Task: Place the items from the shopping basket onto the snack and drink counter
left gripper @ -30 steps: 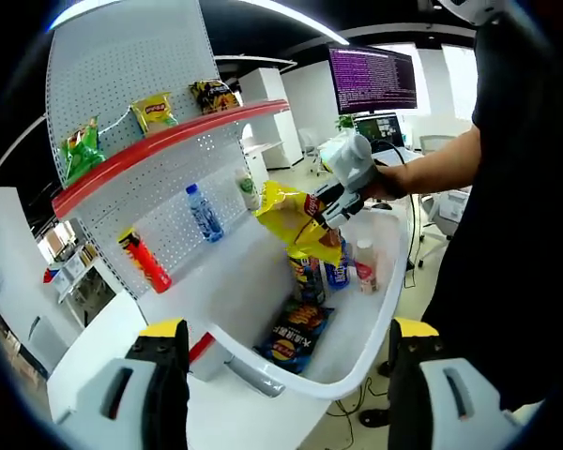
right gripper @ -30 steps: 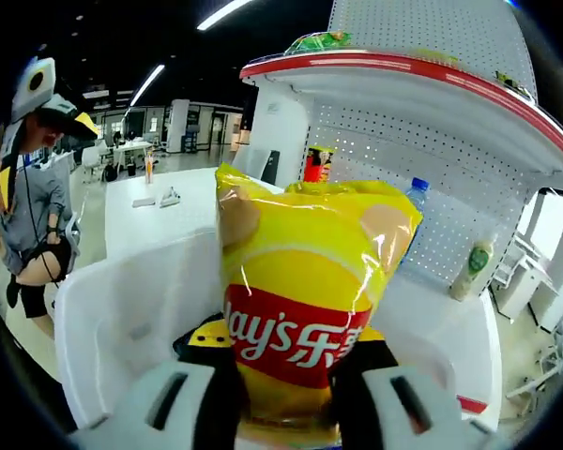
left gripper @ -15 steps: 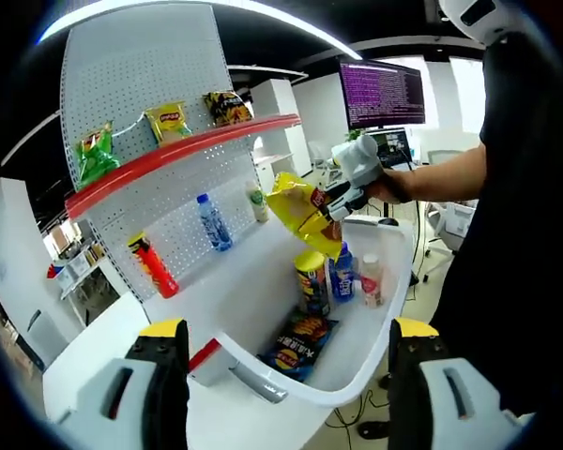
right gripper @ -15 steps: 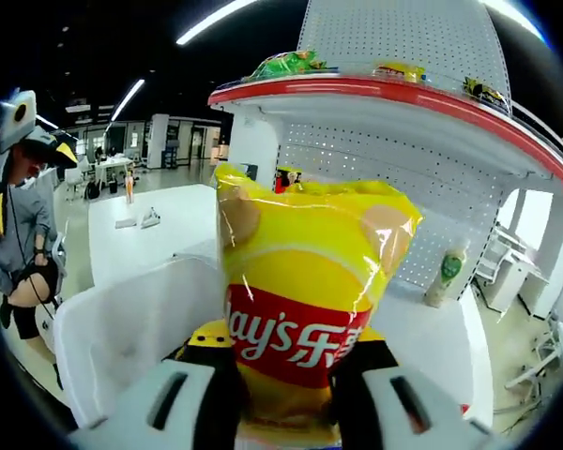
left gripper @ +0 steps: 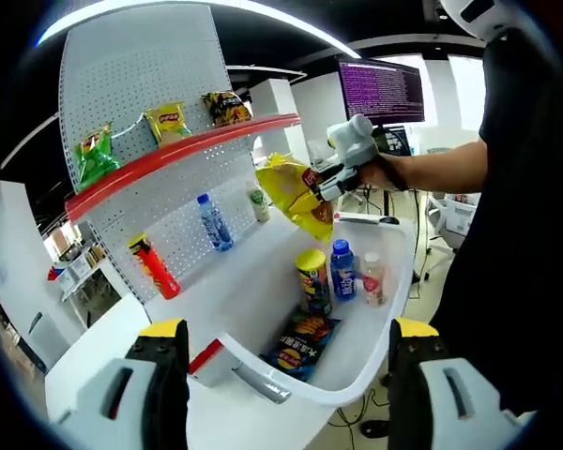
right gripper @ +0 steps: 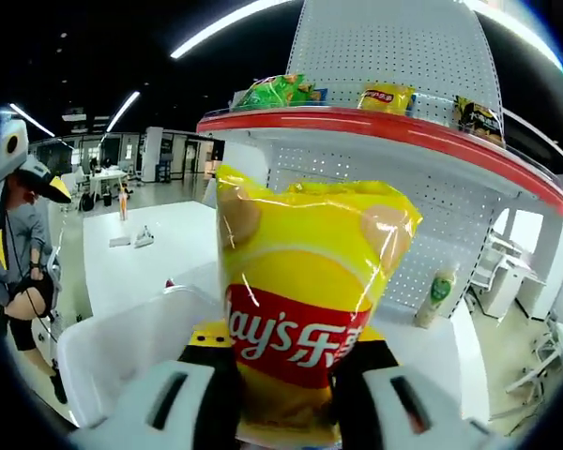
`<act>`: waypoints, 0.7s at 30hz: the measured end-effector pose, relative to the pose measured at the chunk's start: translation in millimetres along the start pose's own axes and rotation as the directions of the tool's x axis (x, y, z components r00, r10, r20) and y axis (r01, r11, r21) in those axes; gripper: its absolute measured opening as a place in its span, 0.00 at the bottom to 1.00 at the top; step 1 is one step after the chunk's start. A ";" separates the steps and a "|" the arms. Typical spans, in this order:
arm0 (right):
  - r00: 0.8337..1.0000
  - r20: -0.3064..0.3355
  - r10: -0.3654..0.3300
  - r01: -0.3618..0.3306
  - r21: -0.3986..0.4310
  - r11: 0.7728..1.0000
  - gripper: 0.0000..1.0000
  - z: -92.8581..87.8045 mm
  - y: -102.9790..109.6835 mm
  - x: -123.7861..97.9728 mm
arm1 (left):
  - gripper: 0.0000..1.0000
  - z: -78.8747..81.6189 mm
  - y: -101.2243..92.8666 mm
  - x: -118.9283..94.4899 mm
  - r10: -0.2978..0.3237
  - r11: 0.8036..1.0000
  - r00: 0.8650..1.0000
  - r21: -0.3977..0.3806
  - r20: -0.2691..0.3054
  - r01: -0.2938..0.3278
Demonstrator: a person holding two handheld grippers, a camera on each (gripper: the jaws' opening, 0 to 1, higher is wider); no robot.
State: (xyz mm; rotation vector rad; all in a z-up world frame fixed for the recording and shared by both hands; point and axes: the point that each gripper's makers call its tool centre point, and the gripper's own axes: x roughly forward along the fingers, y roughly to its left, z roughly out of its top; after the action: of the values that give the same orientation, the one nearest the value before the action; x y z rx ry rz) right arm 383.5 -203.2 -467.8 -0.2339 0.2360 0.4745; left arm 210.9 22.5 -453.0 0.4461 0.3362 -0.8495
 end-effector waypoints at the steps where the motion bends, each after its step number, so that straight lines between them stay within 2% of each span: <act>1: 1.000 0.004 -0.004 0.005 -0.009 1.000 0.36 3.4 -1.4 0.0 | 0.87 -0.1 0.4 0.2 0.001 1.000 1.000 -0.001 0.001 -0.001; 21: 0.997 0.078 -0.023 0.024 -0.013 1.000 0.36 46.2 -21.6 -7.6 | 0.87 -4.0 -0.7 -5.6 0.023 1.000 1.000 -0.010 -0.001 -0.023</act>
State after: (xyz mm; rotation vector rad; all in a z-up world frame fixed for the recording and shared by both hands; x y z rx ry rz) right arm 395.0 -212.4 -418.4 -0.2312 0.1541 0.4612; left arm 206.4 27.7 -454.0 0.4400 0.3357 -0.8250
